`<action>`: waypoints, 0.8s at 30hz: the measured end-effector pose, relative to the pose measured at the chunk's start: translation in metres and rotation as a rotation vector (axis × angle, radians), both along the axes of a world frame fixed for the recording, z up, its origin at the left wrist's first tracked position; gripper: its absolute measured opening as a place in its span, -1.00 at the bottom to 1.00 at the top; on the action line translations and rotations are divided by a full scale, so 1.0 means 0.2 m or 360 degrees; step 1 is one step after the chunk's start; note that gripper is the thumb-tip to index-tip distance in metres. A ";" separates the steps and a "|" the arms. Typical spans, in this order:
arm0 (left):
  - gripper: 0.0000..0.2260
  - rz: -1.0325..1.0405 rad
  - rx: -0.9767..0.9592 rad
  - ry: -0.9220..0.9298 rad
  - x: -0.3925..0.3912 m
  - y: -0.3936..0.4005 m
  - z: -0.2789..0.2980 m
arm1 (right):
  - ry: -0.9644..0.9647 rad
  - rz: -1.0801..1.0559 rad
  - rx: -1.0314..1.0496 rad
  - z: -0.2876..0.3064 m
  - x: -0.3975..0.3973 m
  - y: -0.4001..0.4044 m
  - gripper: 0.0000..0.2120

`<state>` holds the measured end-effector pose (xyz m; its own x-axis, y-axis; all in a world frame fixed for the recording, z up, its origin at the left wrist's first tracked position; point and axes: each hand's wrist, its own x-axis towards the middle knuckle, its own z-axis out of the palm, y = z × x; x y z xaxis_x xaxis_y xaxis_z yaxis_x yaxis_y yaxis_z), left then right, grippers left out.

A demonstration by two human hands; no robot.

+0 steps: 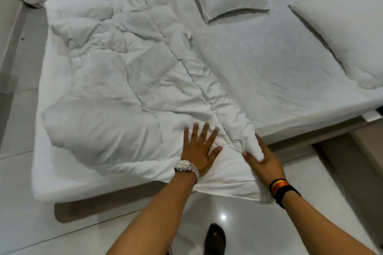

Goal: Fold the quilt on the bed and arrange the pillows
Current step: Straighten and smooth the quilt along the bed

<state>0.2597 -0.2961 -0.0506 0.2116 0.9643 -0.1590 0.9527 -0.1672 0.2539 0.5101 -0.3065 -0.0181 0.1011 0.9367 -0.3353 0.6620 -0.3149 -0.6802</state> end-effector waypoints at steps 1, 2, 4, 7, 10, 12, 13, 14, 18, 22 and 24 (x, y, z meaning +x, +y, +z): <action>-0.35 -0.0034 -0.0050 0.0035 0.03 -0.06 -0.03 | -0.0050 0.0013 -0.0058 -0.03 0.03 -0.04 -0.22; -0.35 -0.0035 -0.0076 0.0062 0.04 -0.10 -0.04 | -0.0088 0.0034 -0.0103 -0.06 0.04 -0.07 -0.19; -0.37 0.0039 -0.0029 0.0084 -0.02 -0.18 -0.04 | -0.0110 0.0024 -0.0187 -0.10 -0.02 -0.10 -0.14; -0.40 0.0327 0.0248 0.0073 -0.32 -0.30 0.00 | -0.0326 -0.0052 -0.0250 -0.11 -0.23 -0.13 -0.13; -0.37 0.0871 0.0472 0.0020 -0.81 -0.46 0.03 | -0.0717 0.0140 -0.0009 -0.06 -0.59 -0.11 -0.19; -0.30 0.1243 0.0519 -0.0034 -1.09 -0.55 0.05 | -0.0756 0.0383 0.0194 -0.03 -0.86 -0.07 -0.21; -0.26 0.1407 0.0534 -0.0090 -1.22 -0.58 0.04 | -0.0713 0.0514 0.0285 -0.02 -1.01 -0.05 -0.23; -0.18 0.1549 0.0534 -0.0194 -1.34 -0.59 0.04 | -0.0660 0.0643 0.0381 -0.01 -1.16 -0.04 -0.24; 0.21 0.1493 0.0351 -0.0704 -1.68 -0.50 0.02 | -0.0586 0.1095 0.0618 -0.04 -1.67 0.01 -0.23; 0.21 0.1263 0.0254 -0.1097 -1.72 -0.39 0.07 | -0.0660 0.1118 0.0381 -0.11 -1.88 0.04 -0.22; 0.04 0.1272 0.0232 -0.0958 -1.68 -0.41 0.12 | -0.0645 0.1098 0.0334 -0.10 -1.88 0.03 -0.23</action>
<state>-0.0769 -0.3786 -0.0259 -0.4986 0.8601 -0.1079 0.5195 0.3962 0.7571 0.1334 -0.3014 -0.0388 -0.4441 0.8716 -0.2076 0.8665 0.3589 -0.3468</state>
